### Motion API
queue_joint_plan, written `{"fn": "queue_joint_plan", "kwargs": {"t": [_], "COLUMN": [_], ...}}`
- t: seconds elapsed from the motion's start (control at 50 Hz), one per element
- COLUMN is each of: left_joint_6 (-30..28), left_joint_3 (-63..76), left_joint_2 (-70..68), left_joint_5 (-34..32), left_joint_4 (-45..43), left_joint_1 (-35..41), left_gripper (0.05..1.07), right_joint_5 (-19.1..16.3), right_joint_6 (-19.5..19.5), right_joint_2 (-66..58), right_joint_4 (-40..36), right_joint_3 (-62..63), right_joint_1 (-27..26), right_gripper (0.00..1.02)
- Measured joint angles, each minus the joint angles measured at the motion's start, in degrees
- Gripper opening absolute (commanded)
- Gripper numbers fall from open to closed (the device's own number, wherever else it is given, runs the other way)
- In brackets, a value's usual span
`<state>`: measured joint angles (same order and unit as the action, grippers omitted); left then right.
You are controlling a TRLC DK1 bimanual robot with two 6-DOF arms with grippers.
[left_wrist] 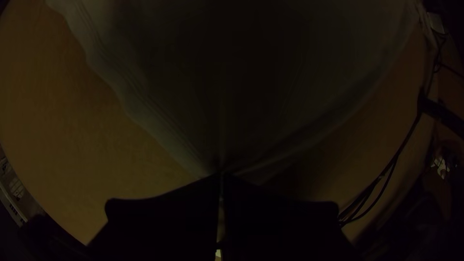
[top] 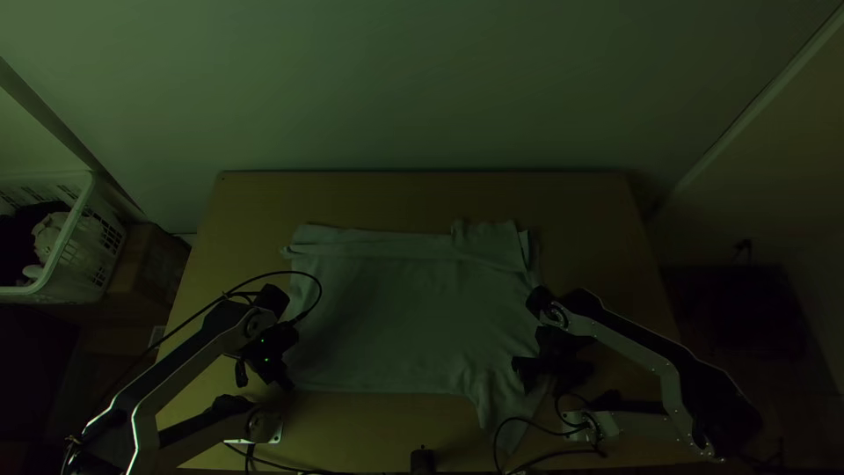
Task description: Fold the t-shirt
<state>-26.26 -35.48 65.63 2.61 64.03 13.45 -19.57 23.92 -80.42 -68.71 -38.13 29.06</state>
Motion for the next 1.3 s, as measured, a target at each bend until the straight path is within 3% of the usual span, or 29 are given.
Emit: {"fn": "queue_joint_plan", "kwargs": {"t": [0.06, 0.18, 0.28, 0.6, 0.86, 1.14, 1.3], "left_joint_6": [-0.5, -1.3, -1.9, -4.1, -4.9, -5.1, -5.3], "left_joint_3": [0.0, -0.1, -0.5, -2.2, -3.0, -5.9, -8.1], "left_joint_2": [0.0, 0.0, 0.1, 1.2, 1.6, 2.2, 3.7], "left_joint_5": [-0.2, -0.4, -0.4, -0.2, -0.2, -0.5, -0.7], "left_joint_4": [0.0, -0.1, -1.1, -4.3, -6.1, -6.9, -9.2], "left_joint_1": [-0.5, -1.5, -2.3, -5.8, -7.7, -9.6, -11.0], "left_gripper": [0.08, 0.08, 0.08, 0.08, 0.08, 0.08, 0.08], "right_joint_5": [0.0, -0.1, 0.0, 0.7, 0.7, 2.7, 4.6], "right_joint_6": [-0.3, -0.4, -0.4, -1.6, -1.7, -2.2, -4.4], "right_joint_2": [-0.7, -1.7, -1.7, -0.5, 3.1, 5.1, 5.1], "right_joint_4": [1.0, 1.8, 2.0, 1.9, -3.9, -7.1, -7.2], "right_joint_3": [0.3, 0.9, 1.1, 1.2, -5.6, -8.4, -8.6], "right_joint_1": [0.2, 0.7, 2.1, 4.5, 4.0, 1.2, -1.8], "right_gripper": [0.62, 0.38, 0.02, 0.03, 0.03, 0.03, 0.03]}}
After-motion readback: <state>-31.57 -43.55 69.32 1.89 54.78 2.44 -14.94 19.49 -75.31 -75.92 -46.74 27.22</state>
